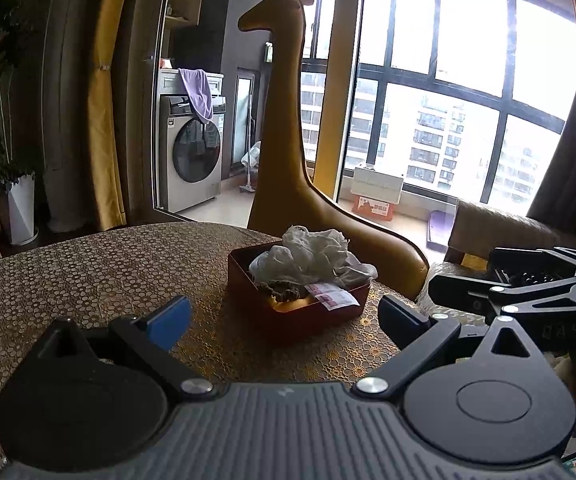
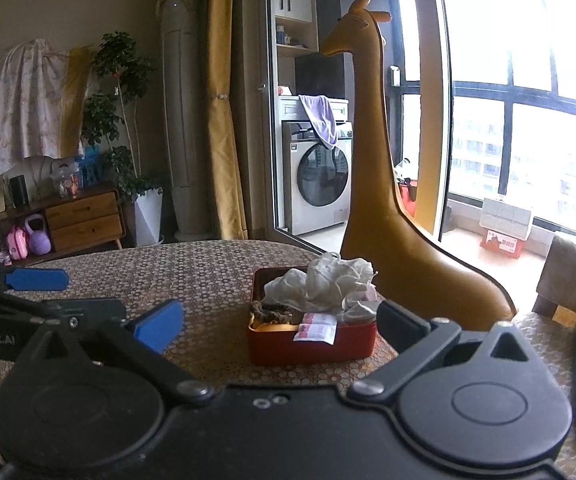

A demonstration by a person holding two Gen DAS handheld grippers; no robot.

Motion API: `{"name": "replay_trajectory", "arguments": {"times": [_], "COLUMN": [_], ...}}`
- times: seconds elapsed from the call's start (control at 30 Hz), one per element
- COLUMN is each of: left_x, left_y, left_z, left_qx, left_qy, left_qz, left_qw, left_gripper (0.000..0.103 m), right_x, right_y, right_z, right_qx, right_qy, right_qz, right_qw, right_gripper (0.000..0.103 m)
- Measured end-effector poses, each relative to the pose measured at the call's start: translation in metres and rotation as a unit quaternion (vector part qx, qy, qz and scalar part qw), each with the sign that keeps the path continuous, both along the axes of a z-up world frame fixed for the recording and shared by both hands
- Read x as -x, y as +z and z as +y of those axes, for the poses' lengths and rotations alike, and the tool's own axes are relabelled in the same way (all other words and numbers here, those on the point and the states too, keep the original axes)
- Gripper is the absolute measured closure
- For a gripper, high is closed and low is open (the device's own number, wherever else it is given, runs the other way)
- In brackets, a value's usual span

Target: Organize soft objects

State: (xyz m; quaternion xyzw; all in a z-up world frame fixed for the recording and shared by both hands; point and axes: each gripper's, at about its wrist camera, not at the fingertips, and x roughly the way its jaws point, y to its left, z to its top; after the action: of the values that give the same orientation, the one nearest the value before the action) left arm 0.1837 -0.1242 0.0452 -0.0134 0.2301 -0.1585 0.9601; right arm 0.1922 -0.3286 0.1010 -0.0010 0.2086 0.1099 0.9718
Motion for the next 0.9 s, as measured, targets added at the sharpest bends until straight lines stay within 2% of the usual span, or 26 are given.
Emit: {"name": "replay_trajectory", "arguments": {"times": [0.9], "left_x": [-0.0005], "left_y": [0.0001], "left_z": [0.0020], "left_qx": [0.008], "left_qy": [0.002], "left_qz": [0.005], "left_qw": [0.9999], "left_gripper": [0.002], "right_x": [0.0050], "right_y": [0.0006], "right_z": [0.0020], "right_qx": [-0.005], "right_qy": [0.001], "right_qz": [0.001], "right_qw": [1.000], "right_gripper": [0.000]}}
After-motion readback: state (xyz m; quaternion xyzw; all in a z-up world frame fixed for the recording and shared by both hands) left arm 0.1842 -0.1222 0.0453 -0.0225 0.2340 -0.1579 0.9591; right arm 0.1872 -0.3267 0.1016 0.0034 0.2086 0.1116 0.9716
